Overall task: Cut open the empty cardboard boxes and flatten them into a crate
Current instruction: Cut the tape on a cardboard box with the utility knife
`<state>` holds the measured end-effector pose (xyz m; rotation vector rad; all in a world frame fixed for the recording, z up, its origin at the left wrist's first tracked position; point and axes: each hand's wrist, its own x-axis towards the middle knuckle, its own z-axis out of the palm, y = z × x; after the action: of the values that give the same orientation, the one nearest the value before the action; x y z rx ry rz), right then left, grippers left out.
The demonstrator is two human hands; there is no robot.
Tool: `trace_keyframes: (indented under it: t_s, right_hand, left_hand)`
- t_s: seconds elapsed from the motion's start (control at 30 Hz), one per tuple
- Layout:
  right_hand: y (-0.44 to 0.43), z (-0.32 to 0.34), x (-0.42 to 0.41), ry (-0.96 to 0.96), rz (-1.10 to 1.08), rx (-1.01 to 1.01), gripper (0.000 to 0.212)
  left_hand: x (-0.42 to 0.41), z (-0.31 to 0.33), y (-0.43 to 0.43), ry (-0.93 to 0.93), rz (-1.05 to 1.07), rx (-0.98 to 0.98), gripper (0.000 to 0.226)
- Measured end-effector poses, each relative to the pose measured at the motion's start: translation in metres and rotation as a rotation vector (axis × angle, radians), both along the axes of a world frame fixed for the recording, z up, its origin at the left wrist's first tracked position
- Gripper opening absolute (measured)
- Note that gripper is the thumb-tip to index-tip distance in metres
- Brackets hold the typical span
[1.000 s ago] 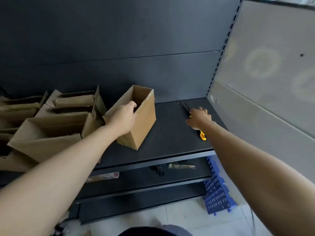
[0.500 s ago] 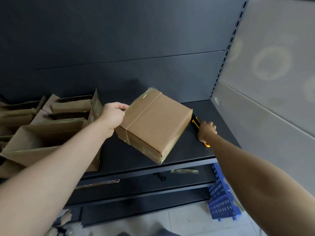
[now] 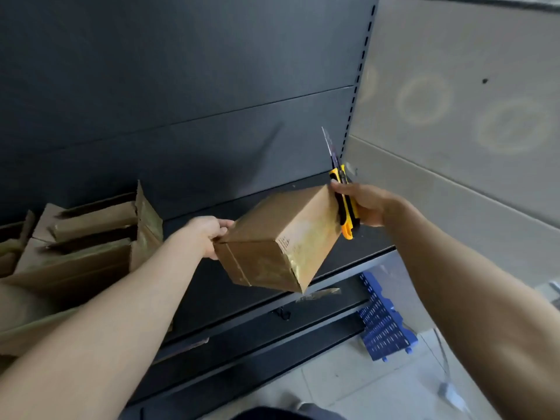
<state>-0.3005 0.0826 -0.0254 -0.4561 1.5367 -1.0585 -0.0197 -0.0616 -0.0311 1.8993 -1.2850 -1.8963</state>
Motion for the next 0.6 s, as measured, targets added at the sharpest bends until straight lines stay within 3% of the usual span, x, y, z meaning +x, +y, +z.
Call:
trace_keyframes:
  t_s: [0.07,0.2,0.27,0.37,0.43,0.5,0.6]
  right_hand:
    - [0.007,0.004,-0.001,-0.044,0.027,-0.052,0.053]
    - [0.002,0.009,0.01,0.189,-0.053,0.007,0.056]
    - [-0.005,0.01,0.017,0.297,-0.122,0.024,0.052]
    - [-0.02,0.012,0.028,0.446,-0.202,-0.011,0.041]
    - [-0.032,0.014,0.034,0.509,-0.212,-0.034,0.039]
    - [-0.044,0.015,0.04,0.556,-0.183,-0.031,0.042]
    - [-0.06,0.02,0.05,0.674,-0.111,-0.01,0.051]
  left_hand:
    - [-0.004,-0.006,-0.003,-0.022,0.026,0.005,0.032]
    - [-0.016,-0.011,0.002,0.034,0.148,0.029,0.004]
    - [-0.018,-0.014,0.003,0.159,0.296,-0.051,0.021]
    - [-0.017,-0.009,0.004,0.376,0.437,-0.208,0.016]
    - [-0.015,-0.009,0.009,0.337,0.345,-0.334,0.02]
    - [-0.014,-0.007,0.013,0.157,0.263,-0.504,0.023]
    - [-0.01,0.008,0.022,0.074,0.335,-0.684,0.031]
